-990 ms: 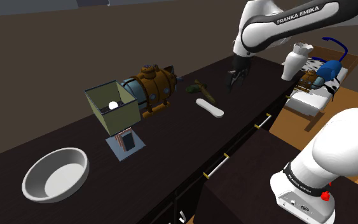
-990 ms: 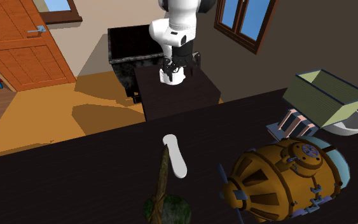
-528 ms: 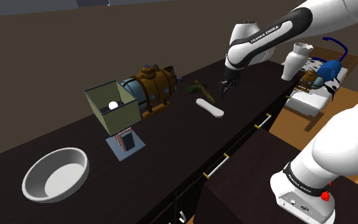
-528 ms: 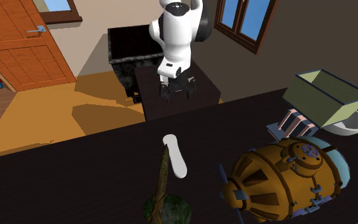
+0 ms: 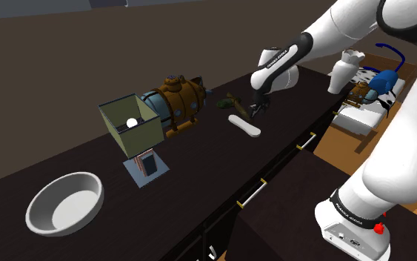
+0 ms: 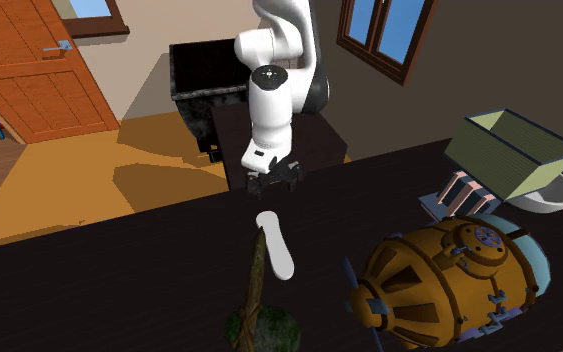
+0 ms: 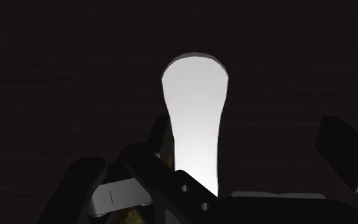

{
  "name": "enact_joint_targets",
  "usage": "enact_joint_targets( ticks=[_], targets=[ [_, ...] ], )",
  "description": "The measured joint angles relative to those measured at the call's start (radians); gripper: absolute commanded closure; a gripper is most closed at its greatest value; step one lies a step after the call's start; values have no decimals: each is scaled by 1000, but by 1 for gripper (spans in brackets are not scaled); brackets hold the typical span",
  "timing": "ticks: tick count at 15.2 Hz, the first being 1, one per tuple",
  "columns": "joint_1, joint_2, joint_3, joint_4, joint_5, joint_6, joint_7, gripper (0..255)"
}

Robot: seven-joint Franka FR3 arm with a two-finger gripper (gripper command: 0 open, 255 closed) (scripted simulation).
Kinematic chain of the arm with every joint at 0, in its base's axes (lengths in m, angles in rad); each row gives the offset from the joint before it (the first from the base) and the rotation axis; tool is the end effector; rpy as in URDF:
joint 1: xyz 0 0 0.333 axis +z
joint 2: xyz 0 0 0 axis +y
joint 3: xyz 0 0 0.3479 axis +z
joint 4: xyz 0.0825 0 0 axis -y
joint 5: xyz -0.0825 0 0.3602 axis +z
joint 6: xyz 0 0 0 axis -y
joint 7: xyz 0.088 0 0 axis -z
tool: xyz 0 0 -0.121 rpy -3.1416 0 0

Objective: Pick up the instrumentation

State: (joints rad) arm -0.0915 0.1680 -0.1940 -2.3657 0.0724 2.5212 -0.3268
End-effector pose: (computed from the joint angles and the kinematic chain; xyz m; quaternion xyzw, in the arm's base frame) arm 0.4793 -0.1407 0.2931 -1.0000 0.0076 0.0026 0.0058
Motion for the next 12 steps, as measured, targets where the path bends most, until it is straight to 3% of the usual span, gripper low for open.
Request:
enact_joint_targets(
  ticks=[5, 12],
  targets=[
    [-41, 201, 23, 118, 72, 81, -74, 0],
    [-69, 317, 48, 165, 108, 148, -108, 0]
  ],
)
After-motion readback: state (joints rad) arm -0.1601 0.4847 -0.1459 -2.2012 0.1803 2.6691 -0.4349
